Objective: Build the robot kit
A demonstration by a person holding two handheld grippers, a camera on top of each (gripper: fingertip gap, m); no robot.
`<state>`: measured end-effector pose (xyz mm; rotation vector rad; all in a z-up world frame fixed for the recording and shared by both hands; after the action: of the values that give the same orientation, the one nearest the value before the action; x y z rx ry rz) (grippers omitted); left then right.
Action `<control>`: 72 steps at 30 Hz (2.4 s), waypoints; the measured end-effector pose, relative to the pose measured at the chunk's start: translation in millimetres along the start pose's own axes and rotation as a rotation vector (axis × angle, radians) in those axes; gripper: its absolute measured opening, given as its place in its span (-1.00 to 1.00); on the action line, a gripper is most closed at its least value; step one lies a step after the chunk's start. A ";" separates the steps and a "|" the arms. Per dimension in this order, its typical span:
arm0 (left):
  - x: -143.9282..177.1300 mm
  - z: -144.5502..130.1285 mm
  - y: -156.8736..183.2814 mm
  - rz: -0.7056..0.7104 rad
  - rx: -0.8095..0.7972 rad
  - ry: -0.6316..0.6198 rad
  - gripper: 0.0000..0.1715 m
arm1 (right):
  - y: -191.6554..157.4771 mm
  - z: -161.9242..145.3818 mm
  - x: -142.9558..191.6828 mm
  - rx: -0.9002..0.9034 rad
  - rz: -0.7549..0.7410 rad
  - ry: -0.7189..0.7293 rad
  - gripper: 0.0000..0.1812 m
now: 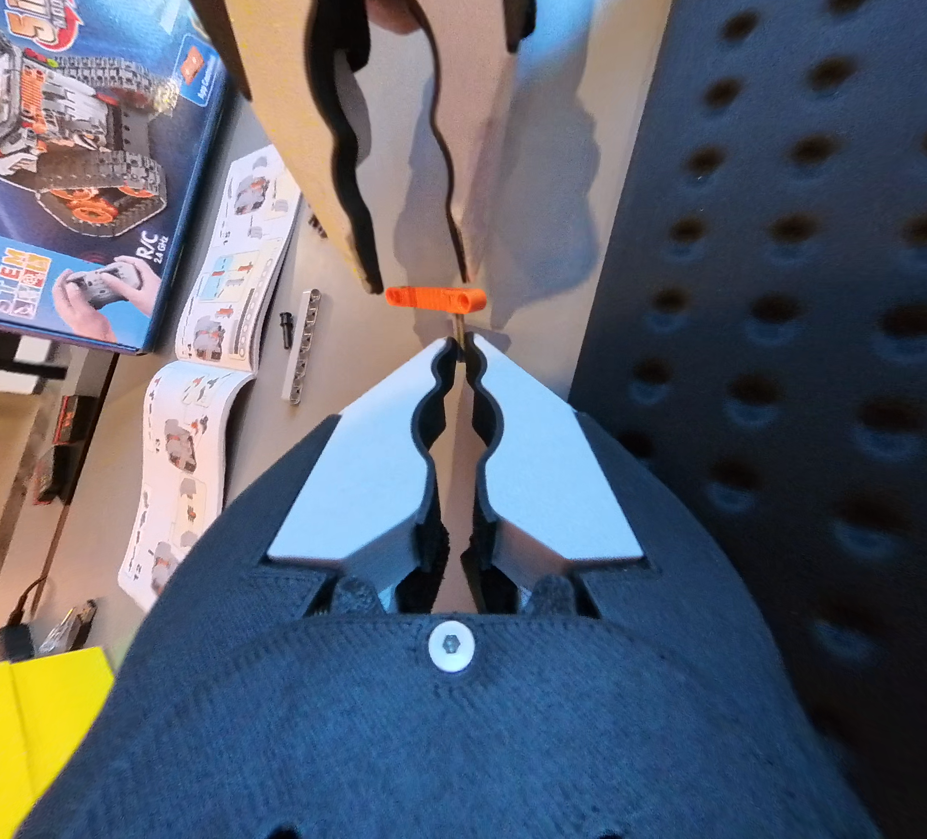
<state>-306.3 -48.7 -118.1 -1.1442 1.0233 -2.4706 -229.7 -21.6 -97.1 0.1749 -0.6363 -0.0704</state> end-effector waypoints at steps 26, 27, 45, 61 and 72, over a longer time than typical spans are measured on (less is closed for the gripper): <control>16.8 4.9 -19.8 -0.324 0.381 0.346 -1.00 | -15.1 18.9 6.2 -0.004 0.056 0.109 -0.91; 16.3 4.7 -19.2 -0.335 0.382 0.344 -1.00 | -15.5 18.3 5.6 0.005 0.052 0.102 -0.91; 7.6 -2.0 -12.5 -0.488 0.436 0.358 -1.00 | -18.3 8.2 -5.7 -0.034 0.147 0.041 -0.94; 6.3 -3.6 -9.5 -0.518 0.438 0.339 -1.00 | -21.0 5.1 -14.3 -0.040 0.159 -0.001 -0.93; 5.8 -5.3 -10.7 -0.522 0.454 0.331 -1.00 | -19.8 4.9 -16.4 -0.040 0.154 -0.018 -0.93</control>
<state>-313.3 -40.9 -109.9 -0.9562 0.1864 -3.1480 -246.1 -39.9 -106.6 0.0865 -0.6639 0.0639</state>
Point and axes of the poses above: each gripper's, where its closed fingertips meet, x back along the fingers, z out of its top, y = z × x across the jaws, the point moved 5 cm from there along x, back along the fingers, and after that the axes turned 15 degrees about -x, right-handed, at the moved point
